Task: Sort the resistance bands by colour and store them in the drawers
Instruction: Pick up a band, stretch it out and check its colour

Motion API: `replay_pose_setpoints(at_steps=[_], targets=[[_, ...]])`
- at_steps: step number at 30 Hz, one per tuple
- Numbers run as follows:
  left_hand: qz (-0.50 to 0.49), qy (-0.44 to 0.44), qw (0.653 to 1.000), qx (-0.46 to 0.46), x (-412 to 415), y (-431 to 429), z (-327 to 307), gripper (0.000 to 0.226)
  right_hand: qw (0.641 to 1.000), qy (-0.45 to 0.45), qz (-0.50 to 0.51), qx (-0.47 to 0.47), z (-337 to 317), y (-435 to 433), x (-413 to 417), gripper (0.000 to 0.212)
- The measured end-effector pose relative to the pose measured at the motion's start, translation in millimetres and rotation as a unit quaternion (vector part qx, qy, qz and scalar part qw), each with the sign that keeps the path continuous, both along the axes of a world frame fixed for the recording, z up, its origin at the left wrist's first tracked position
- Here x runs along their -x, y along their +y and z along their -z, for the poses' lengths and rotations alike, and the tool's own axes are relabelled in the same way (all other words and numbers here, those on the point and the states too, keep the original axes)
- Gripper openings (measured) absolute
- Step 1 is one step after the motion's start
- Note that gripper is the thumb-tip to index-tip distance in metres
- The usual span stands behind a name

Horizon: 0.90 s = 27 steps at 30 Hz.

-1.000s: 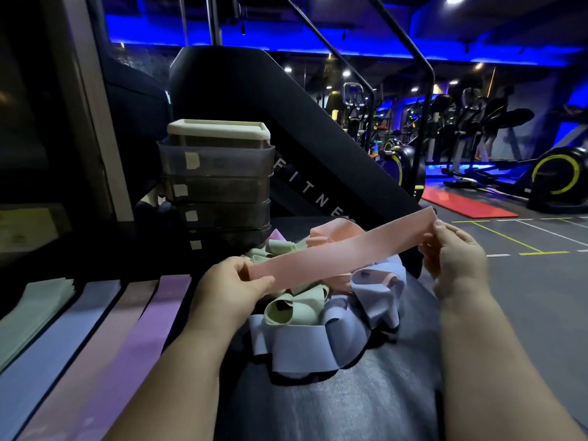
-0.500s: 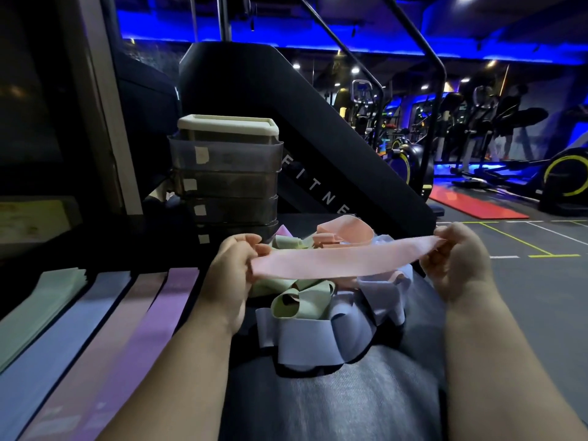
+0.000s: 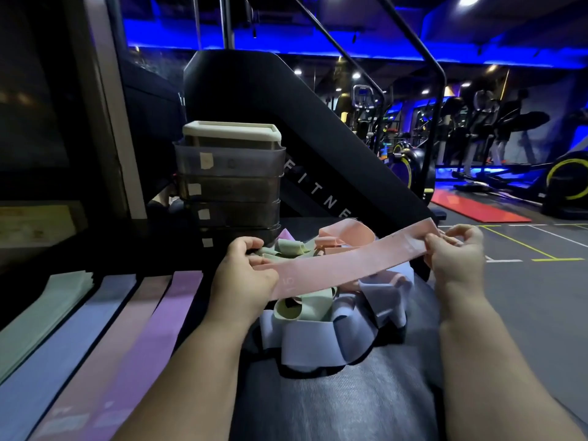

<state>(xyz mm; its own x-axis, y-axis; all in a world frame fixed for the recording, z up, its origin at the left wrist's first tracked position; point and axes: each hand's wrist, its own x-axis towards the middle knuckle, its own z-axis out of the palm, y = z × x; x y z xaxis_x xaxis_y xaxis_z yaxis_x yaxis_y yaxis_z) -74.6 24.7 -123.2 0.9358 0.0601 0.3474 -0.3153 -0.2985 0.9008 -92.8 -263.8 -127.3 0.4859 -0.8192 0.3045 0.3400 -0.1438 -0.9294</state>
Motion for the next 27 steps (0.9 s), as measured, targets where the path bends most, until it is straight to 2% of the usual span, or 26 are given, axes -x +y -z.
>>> replay_pose_setpoints(at_steps=[4, 7, 9, 13, 16, 19, 23, 27], targets=[[0.004, 0.017, 0.996, -0.086, 10.6, 9.1, -6.1, 0.026, 0.999, -0.011, -0.006, 0.048, 0.3, 7.3, 1.0, 0.016], [-0.007, 0.022, 0.979, -0.205, 26.0, 25.0, -14.2, 0.012, 0.997, -0.010, -0.026, 0.068, -0.8, 17.9, 1.7, 0.032], [-0.013, 0.030, 0.970, -0.243, 36.9, 39.8, -17.1, 0.005, 0.996, -0.004, -0.044, 0.077, 0.8, 25.2, 0.1, 0.035], [-0.018, 0.045, 0.964, -0.261, 61.5, 73.9, -13.7, 0.004, 0.985, -0.008, -0.099, 0.141, 3.6, 46.2, -1.6, 0.017], [-0.027, 0.044, 0.957, -0.287, 81.6, 98.0, -8.5, 0.010, 0.970, 0.007, -0.163, 0.179, 3.1, 61.2, -2.2, 0.025], [-0.024, 0.041, 0.960, -0.276, 95.1, 123.3, -2.2, 0.014, 0.953, 0.026, -0.228, 0.197, 1.9, 81.6, -1.7, 0.036], [-0.040, 0.037, 0.962, -0.266, 102.3, 155.7, 6.6, 0.017, 0.942, 0.037, -0.253, 0.220, -2.3, 113.9, -3.5, 0.055], [-0.050, 0.041, 0.963, -0.260, 105.0, 178.4, 13.7, 0.018, 0.941, 0.047, -0.259, 0.212, -16.2, 157.4, -10.1, 0.034]])
